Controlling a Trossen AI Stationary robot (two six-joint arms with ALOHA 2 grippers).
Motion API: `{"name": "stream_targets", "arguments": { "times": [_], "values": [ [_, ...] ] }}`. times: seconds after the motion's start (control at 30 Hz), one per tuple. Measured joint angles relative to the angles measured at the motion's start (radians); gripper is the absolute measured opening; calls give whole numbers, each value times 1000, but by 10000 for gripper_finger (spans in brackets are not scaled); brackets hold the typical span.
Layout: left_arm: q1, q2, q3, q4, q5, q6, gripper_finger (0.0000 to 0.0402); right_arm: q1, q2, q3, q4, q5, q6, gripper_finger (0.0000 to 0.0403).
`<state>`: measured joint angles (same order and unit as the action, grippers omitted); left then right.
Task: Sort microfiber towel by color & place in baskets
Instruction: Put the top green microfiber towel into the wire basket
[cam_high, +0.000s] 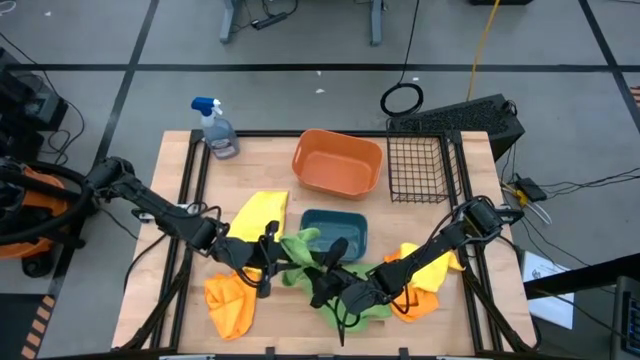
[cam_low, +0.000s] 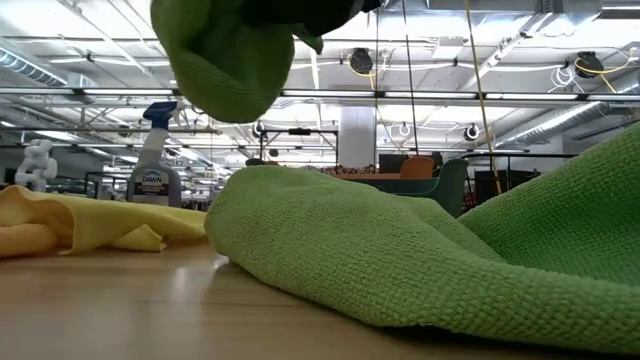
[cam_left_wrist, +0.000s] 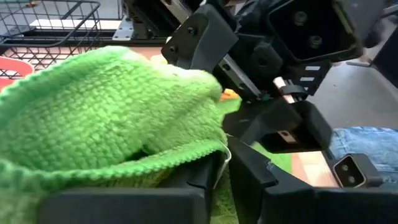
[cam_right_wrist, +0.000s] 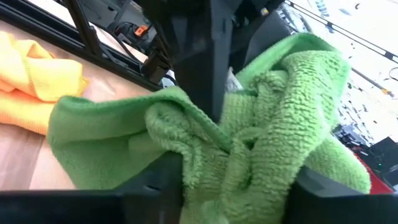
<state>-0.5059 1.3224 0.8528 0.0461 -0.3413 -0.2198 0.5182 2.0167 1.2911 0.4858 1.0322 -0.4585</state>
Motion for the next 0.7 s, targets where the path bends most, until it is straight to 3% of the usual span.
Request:
{"name": "stream_targets", "arguments": {
  "times": [0.37, 0.7],
  "values": [
    [-36, 0, 0, 37, 4, 24, 115, 8, 0, 0, -45, 13, 1, 45],
    [-73, -19, 0, 16, 7, 26, 116, 44, -1, -1, -54, 132, -56, 35]
  ]
}}
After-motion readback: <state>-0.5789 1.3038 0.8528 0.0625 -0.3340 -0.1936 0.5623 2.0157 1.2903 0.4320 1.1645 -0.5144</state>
